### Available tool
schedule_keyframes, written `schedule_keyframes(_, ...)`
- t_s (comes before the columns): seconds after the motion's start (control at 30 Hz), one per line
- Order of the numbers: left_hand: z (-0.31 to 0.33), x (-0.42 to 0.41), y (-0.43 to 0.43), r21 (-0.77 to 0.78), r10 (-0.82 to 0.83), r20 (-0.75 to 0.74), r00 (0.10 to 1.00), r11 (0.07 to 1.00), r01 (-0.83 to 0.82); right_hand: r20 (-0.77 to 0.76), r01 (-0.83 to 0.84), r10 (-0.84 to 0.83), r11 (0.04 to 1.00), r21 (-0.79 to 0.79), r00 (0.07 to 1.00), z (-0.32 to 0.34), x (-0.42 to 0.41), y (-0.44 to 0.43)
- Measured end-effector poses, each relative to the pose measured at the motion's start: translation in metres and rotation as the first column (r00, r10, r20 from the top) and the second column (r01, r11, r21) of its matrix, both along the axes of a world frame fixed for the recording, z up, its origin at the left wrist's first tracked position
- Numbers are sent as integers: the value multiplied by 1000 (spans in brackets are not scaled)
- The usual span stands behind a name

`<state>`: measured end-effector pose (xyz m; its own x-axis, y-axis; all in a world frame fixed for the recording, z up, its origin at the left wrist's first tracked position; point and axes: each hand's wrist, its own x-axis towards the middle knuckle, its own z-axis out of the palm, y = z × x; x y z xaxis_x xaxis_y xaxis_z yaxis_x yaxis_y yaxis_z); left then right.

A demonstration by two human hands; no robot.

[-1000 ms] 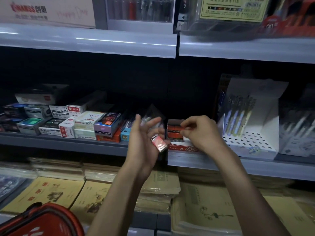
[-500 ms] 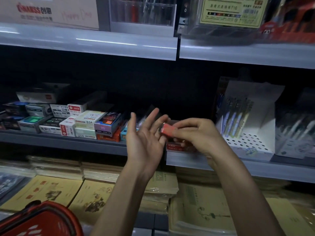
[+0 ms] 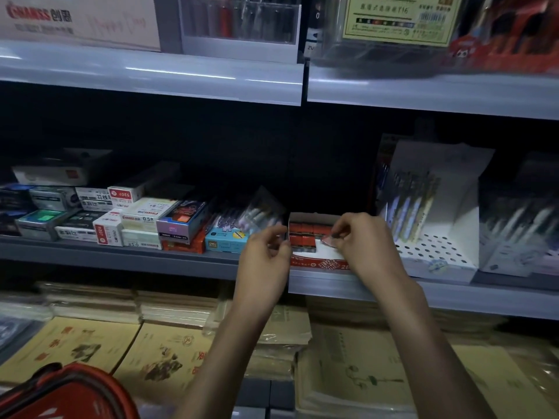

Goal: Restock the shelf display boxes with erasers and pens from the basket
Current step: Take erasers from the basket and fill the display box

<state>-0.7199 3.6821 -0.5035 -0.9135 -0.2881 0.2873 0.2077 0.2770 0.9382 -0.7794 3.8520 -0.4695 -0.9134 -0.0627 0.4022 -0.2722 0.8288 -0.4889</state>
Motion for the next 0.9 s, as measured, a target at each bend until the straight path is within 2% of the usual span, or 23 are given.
schedule_keyframes(0.2,-6,0,4,-44,17,43,999,999,-15,91,-84,79,995,47,993,0,-4,-2)
schedule_keyframes(0.43,-5,2,7,-102,49,37,998,994,-45,79,-111,102,986,124,992,-2,-6,-1)
schedule_keyframes(0.7,-7,9,8,-164,39,0,999,986,-38,163,-115,96,987,110,982,7,-6,-3)
schedule_keyframes(0.9,-10,28,2,-306,-4,-28,1000,952,-5,90,-88,82,994,64,993,15,24,-2)
